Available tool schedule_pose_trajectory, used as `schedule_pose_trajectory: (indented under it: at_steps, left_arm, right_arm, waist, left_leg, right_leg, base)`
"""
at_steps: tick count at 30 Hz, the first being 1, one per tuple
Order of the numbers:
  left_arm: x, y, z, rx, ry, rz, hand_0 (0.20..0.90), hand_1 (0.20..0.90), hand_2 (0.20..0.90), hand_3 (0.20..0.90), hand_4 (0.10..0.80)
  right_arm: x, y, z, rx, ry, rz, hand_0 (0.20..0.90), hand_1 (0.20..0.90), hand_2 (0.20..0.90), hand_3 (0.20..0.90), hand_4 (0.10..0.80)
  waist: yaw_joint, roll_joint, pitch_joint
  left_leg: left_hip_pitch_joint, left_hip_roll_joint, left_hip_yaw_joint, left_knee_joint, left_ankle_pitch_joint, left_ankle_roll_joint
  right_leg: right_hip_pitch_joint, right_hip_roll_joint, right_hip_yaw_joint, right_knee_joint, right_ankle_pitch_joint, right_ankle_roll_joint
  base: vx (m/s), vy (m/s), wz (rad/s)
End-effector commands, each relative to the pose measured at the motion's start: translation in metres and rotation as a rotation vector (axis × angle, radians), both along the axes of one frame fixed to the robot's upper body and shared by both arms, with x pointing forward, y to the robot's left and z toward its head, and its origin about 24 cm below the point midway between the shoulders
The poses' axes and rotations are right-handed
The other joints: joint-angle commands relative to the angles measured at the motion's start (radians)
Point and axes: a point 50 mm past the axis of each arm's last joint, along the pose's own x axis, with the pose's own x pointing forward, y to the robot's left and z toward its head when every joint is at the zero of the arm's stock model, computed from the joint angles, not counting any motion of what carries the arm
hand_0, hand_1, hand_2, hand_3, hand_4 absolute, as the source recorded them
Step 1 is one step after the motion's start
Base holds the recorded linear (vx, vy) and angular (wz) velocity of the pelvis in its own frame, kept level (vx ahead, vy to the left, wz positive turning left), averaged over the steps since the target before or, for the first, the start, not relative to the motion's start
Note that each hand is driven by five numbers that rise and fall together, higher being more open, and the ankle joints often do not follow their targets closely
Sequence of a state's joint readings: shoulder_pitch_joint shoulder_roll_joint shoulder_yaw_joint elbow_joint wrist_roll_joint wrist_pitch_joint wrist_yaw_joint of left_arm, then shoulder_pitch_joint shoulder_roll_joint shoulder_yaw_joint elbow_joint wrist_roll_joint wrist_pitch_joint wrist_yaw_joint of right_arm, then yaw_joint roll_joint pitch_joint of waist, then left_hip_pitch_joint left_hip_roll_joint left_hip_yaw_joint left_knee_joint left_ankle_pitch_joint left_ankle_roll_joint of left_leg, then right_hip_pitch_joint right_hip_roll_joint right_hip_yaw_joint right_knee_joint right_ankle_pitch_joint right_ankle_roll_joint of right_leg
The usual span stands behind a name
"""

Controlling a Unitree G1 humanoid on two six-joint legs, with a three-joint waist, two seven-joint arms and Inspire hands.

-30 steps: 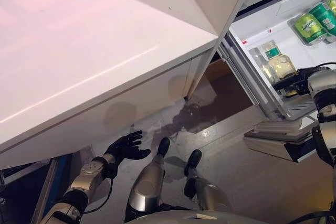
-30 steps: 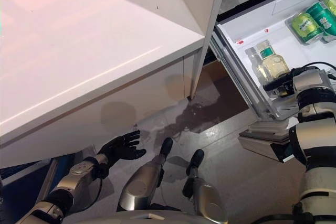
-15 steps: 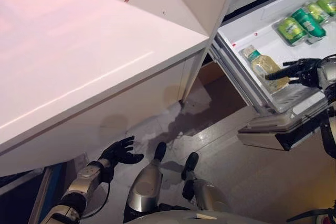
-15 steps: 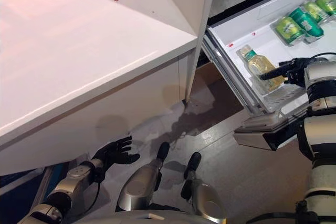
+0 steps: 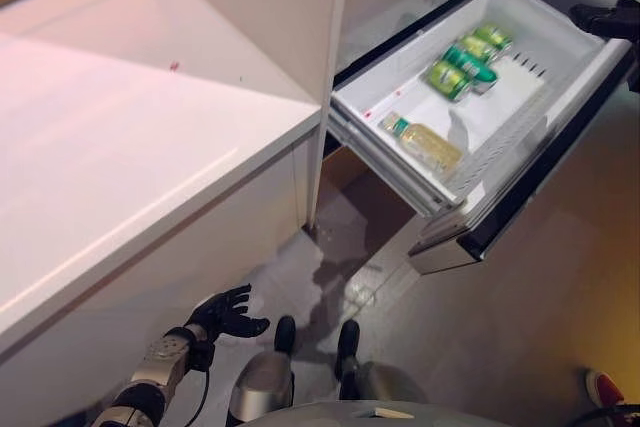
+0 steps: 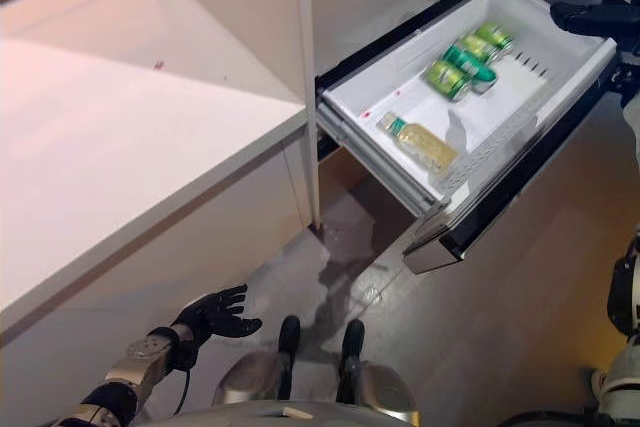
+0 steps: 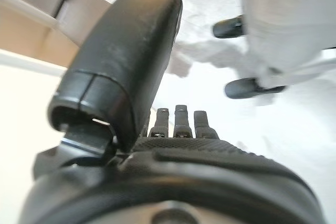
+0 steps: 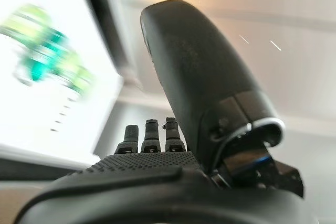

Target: Put drinks into fridge and close the fridge

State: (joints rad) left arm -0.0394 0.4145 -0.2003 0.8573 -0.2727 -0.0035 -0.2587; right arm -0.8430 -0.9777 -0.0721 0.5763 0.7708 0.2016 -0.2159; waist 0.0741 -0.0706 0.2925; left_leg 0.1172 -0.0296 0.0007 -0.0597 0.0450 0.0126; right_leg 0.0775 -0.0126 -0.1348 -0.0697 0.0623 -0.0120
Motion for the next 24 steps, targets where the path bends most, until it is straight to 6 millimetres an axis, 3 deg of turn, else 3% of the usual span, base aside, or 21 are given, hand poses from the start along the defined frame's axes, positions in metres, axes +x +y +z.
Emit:
schedule_pose_trajectory:
  at_steps: [1,7,12,24]
  left_arm:
    - [-0.03,-0.005,-0.018,0.013,0.105,-0.058,0.9,0.9,0.9,0.9,0.8]
    - [-0.036,-0.011,-0.024,0.007,0.147,-0.061,0.9,0.9,0.9,0.9,0.8]
    - [-0.037,-0.016,-0.025,0.006,0.146,-0.054,0.9,0.9,0.9,0.9,0.8]
    - [-0.024,-0.022,-0.018,0.005,0.081,0.025,0.9,0.9,0.9,0.9,0.8]
  right_arm:
    - [-0.017,-0.002,0.013,0.009,-0.24,-0.079,0.9,0.9,0.9,0.9,0.8]
    - [-0.022,0.001,-0.021,0.168,-0.344,-0.125,0.9,0.9,0.9,0.9,0.8]
    - [-0.02,0.008,-0.053,0.293,-0.35,-0.103,0.9,0.9,0.9,0.9,0.8]
    - [-0.006,0.002,-0.063,0.468,-0.337,-0.07,0.9,0.9,0.9,0.9,0.8]
  waist:
    - [-0.019,0.018,-0.165]
    - [-0.024,0.032,-0.161]
    - [-0.01,0.043,-0.119]
    - [0.056,0.077,0.006]
  left_leg:
    - [-0.037,-0.028,0.023,0.147,-0.18,0.031]
    - [-0.042,-0.035,0.028,0.243,-0.24,0.049]
    - [-0.087,-0.04,0.019,0.368,-0.309,0.076]
    - [-0.308,-0.09,-0.022,0.66,-0.396,0.114]
  right_leg:
    - [-0.007,-0.016,0.005,0.187,-0.173,0.046]
    - [-0.009,-0.033,0.006,0.259,-0.211,0.036]
    - [-0.048,-0.065,-0.025,0.405,-0.278,0.011]
    - [-0.229,-0.125,-0.073,0.751,-0.4,-0.048]
  base:
    - [0.052,0.012,-0.24]
    - [0.057,-0.004,-0.19]
    - [0.034,-0.005,0.06]
    - [-0.038,0.039,0.23]
